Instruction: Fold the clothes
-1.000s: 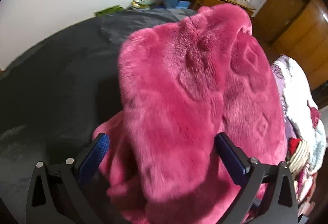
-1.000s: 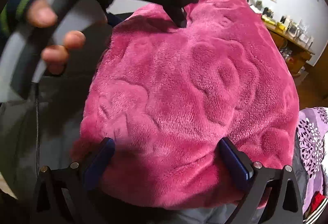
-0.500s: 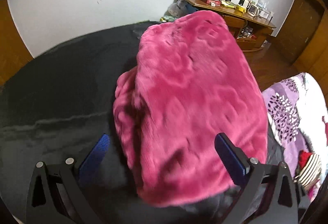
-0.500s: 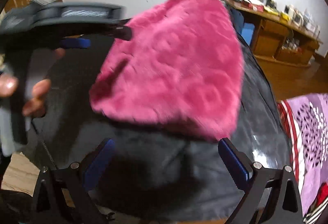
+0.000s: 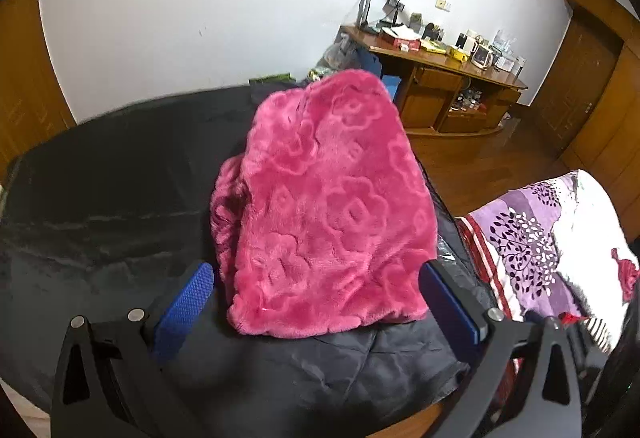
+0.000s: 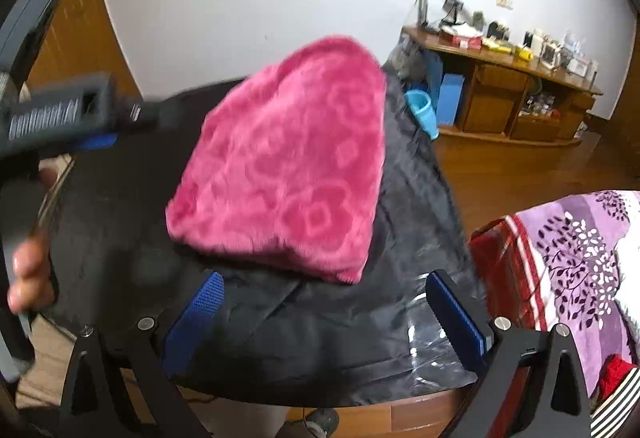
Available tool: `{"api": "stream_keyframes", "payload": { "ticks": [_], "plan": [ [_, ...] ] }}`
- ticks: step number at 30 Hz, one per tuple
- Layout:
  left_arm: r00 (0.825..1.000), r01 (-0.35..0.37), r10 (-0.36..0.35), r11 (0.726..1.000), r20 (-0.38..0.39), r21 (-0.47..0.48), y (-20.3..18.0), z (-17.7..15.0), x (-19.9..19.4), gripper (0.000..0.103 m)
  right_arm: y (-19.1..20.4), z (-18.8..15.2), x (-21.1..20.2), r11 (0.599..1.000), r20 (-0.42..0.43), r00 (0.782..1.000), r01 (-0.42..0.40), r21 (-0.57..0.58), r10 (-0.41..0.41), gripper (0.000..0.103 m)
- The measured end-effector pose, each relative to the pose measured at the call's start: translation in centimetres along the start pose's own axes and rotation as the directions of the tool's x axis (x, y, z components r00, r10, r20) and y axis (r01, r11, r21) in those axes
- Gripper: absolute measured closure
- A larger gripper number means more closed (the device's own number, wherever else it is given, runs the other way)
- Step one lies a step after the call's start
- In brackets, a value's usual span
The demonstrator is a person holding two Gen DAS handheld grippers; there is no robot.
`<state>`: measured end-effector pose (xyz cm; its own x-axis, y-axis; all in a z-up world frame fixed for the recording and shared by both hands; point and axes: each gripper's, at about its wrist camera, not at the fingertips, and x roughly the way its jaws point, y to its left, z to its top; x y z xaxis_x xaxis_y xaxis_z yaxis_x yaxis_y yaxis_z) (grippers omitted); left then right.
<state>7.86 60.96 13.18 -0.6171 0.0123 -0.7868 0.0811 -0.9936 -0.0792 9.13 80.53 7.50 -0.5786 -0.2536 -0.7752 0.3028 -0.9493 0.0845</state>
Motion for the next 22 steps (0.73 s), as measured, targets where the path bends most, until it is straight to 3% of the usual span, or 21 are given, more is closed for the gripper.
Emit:
{"api": "stream_keyframes", "payload": {
  "ticks": [5,13,22],
  "plan": [
    [0.996,-0.085,0.083,0.995,0.032,0.056,-0.5,-1.0,-1.2,0.000,0.1,0.8,-0.9,1.000,0.029,1.000,-0.003,0.004,0.002,0.000],
    [0.999,-0.052,0.052,0.996,0.003,0.072,0.1,-2.9,-0.3,0.000,1.6,-0.3,0.4,0.999,-0.018,0.999,-0.042,-0.019,0.042,0.000],
    [0.998,-0.059,0.059,0.995,-0.002,0.077,0.1,-3.2,-0.2,0.000,1.9,-0.5,0.2,0.999,-0.014,0.999,-0.039,0.000,0.039,0.000]
  ]
}}
